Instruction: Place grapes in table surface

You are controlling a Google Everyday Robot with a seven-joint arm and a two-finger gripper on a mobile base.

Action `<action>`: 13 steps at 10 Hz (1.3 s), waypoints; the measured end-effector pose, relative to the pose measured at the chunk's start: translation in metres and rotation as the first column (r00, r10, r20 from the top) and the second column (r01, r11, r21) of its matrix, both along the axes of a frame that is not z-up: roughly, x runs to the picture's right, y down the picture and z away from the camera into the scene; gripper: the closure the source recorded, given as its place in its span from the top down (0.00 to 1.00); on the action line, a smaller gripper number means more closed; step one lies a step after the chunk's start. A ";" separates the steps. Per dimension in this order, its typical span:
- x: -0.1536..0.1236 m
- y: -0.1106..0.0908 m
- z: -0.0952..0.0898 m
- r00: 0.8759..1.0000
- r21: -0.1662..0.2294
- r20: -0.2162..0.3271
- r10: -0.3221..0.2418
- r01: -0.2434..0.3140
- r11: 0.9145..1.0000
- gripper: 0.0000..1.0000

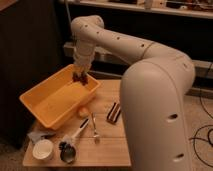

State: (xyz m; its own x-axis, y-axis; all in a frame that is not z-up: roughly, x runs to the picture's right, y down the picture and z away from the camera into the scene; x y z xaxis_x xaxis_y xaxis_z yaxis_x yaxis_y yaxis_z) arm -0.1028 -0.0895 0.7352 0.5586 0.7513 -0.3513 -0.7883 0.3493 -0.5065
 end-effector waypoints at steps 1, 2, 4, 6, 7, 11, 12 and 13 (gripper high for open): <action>0.016 0.002 -0.005 1.000 0.002 -0.014 0.017 -0.017 1.000 0.00; 0.036 0.005 -0.010 0.999 0.005 -0.036 0.036 -0.036 0.999 0.00; 0.080 0.009 -0.016 0.990 0.019 -0.111 0.082 -0.080 0.997 0.00; 0.111 0.010 -0.010 0.975 0.030 -0.187 0.119 -0.116 0.993 0.00; 0.132 0.016 -0.002 0.960 0.031 -0.236 0.152 -0.149 0.988 0.00; 0.206 0.034 0.023 0.888 0.053 -0.389 0.244 -0.242 0.969 0.00; 0.222 0.038 0.031 0.866 0.058 -0.425 0.263 -0.264 0.963 0.00; 0.231 0.042 0.039 0.853 0.059 -0.446 0.271 -0.274 0.960 0.00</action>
